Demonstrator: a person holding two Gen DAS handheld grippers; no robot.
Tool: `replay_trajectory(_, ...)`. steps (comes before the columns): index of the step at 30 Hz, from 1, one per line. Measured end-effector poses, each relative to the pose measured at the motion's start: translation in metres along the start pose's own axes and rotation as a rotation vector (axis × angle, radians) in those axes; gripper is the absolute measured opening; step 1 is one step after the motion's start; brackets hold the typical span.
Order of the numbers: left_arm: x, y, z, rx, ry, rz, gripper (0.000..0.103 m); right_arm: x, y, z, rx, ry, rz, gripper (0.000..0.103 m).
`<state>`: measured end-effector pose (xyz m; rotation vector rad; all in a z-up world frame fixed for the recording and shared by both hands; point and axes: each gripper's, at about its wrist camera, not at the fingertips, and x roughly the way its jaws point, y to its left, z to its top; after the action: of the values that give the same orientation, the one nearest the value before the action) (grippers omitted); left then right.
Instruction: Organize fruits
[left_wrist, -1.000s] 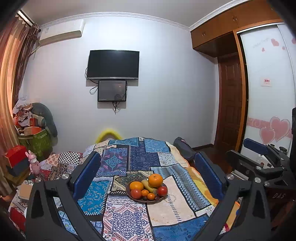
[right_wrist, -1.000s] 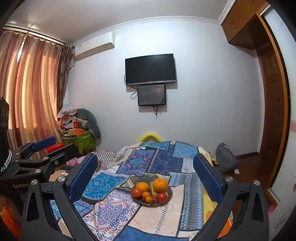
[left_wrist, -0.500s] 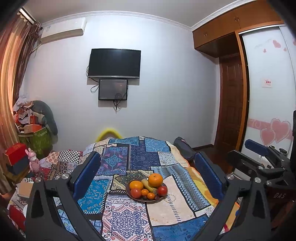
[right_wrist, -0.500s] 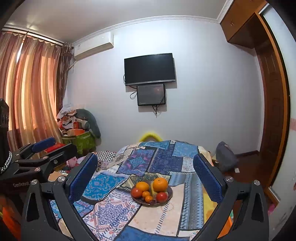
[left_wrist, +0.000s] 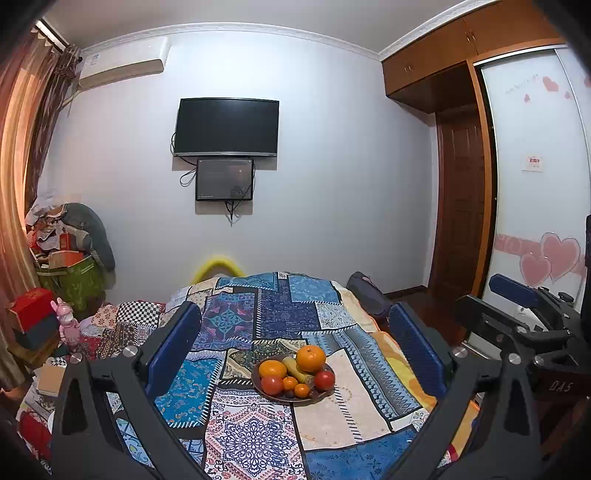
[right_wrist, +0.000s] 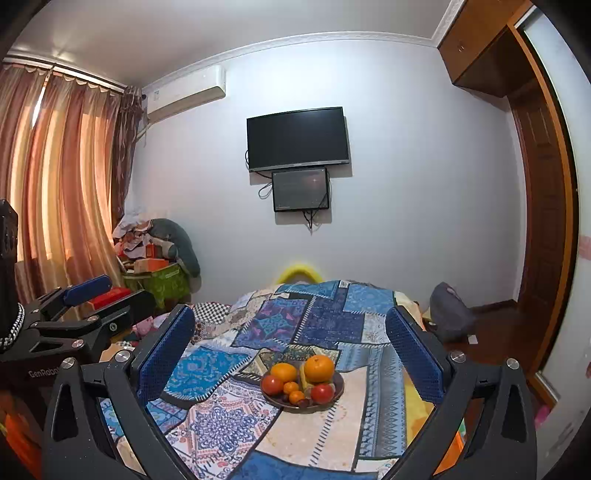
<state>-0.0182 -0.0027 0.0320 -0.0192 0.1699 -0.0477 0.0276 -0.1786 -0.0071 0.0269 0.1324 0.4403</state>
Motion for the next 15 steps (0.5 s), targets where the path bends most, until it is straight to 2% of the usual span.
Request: replay_trajectory(15,0.0017,0.0014,-0.0002,-0.011,0.011,-0.029,0.103,-0.0008,-0.0004,0.0015,-0.001,0.001,-0.004,0.103)
